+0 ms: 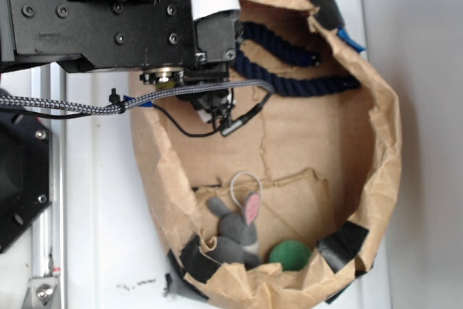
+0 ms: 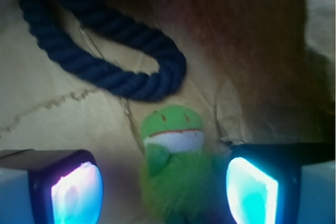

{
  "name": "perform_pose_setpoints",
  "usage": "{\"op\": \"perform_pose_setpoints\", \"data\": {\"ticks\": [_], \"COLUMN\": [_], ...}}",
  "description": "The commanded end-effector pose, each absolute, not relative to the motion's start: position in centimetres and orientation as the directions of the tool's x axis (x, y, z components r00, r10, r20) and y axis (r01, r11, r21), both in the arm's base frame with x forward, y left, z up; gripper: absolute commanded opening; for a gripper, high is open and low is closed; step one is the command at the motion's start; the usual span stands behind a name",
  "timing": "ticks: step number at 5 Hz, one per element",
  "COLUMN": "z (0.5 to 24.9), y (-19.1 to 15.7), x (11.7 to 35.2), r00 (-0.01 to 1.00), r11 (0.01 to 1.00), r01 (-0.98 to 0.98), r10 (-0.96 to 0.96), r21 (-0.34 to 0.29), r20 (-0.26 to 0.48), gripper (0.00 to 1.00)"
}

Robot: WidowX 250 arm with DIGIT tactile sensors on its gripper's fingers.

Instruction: Grab the green animal.

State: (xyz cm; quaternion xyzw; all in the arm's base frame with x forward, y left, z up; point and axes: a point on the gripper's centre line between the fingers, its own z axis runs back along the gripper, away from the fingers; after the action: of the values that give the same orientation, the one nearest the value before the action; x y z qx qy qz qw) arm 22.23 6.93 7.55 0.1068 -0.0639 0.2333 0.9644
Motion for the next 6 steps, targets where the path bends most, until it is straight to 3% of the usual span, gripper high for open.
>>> {"op": "perform_pose_setpoints", "data": {"ticks": [1, 3, 4, 5, 6], "z": [4.8, 3.0, 2.9, 3.0, 3.3], "y": [8.6, 8.5, 8.3, 8.2, 8.2], "x": [21.6, 21.5, 21.6, 21.6, 21.7], "r00": [0.939, 0.952, 0.956, 0.957, 0.957], "r11": [0.939, 0.951, 0.955, 0.956, 0.957], "r01": [-0.331, -0.304, -0.292, -0.288, -0.286], "r10": [0.320, 0.302, 0.291, 0.285, 0.283], "r21": [0.087, 0.055, 0.049, 0.052, 0.051], "r20": [0.123, 0.041, 0.036, 0.052, 0.064], "gripper": [1.00, 1.00, 0.91, 0.00, 0.00]}}
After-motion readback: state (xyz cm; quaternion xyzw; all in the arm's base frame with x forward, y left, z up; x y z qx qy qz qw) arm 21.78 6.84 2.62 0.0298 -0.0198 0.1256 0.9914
